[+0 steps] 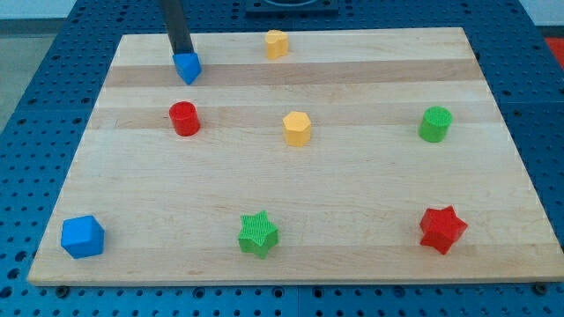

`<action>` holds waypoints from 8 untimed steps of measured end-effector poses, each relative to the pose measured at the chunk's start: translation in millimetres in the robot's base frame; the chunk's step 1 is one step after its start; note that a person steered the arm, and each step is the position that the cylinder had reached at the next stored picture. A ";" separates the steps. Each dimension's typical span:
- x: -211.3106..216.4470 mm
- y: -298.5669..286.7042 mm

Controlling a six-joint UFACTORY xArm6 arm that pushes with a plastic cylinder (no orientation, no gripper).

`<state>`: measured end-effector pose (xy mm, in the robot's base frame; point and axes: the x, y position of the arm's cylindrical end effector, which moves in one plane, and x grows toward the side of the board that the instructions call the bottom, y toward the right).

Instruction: Nudge the blue triangle closer to red circle

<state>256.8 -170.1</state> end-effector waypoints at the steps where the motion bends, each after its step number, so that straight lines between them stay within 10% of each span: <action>1: 10.2 8.6; 8: 51.1 -7.4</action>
<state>307.9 -177.5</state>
